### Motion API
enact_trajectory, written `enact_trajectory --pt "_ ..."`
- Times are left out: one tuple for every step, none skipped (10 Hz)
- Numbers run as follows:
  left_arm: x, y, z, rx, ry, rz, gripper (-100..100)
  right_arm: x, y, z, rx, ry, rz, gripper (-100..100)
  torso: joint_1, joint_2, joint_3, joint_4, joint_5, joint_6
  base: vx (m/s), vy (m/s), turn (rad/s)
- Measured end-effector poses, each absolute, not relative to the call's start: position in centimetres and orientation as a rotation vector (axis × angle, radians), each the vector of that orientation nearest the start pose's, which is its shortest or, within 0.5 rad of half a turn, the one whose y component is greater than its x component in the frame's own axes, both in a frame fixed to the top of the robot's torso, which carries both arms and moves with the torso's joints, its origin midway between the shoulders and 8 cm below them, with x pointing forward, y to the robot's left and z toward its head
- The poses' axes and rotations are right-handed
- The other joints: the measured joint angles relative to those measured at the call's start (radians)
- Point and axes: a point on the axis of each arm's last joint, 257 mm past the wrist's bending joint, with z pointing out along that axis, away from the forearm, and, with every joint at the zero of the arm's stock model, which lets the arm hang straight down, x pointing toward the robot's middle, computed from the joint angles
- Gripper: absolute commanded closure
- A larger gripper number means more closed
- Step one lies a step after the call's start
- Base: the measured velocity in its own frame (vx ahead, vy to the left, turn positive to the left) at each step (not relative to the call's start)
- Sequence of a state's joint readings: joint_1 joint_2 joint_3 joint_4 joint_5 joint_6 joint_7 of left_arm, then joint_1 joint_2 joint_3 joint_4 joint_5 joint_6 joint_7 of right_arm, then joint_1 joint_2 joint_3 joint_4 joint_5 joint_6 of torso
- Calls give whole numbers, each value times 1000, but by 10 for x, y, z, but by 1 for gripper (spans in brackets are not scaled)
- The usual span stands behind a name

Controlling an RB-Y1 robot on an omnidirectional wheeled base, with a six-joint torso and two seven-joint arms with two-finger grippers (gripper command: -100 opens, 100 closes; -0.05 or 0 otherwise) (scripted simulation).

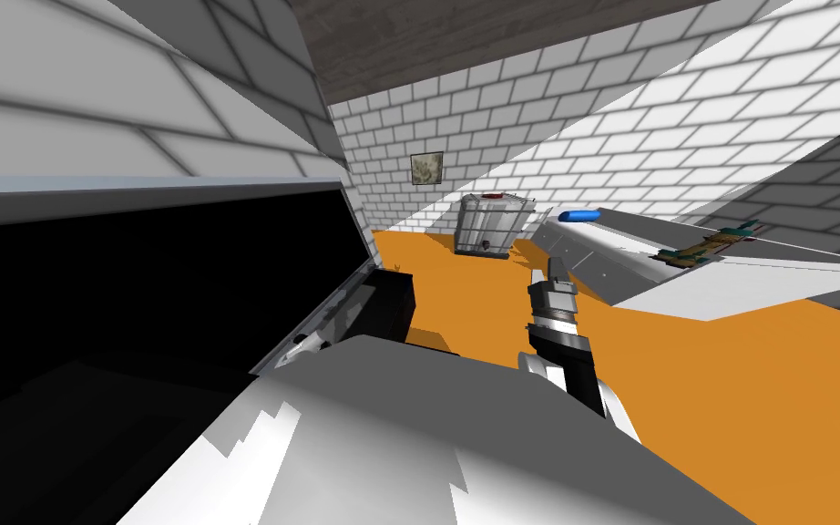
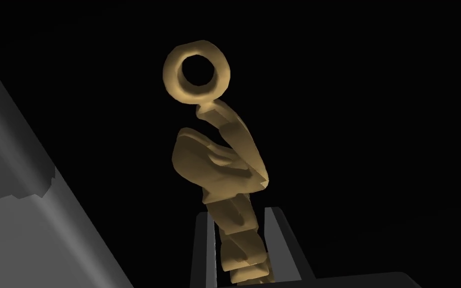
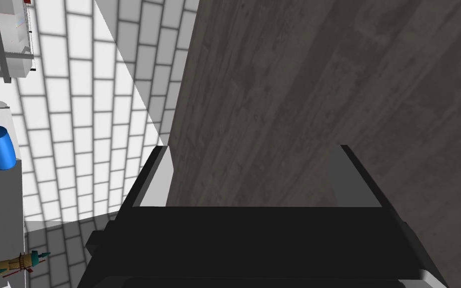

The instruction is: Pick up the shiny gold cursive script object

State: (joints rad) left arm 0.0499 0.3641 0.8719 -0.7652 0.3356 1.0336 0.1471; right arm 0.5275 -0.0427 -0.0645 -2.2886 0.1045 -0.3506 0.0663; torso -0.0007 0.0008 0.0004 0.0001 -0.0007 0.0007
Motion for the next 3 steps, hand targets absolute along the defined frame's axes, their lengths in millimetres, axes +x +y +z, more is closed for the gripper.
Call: enact_trajectory --pt "100 531 -577 -3097 519 -34 100 361 -298 -10 658 826 1052 0 -1 0 0 0 0 0 -12 -36 -19" --pt "100 534 -574 -3097 517 -35 100 361 -298 -10 658 826 1052 0 -2 1 0 0 0 0 -5 -15 -1" --pt "100 534 -573 -3098 517 -34 0 361 -298 -10 658 826 1052 0 -1 0 0 0 1 0 0 0 0"
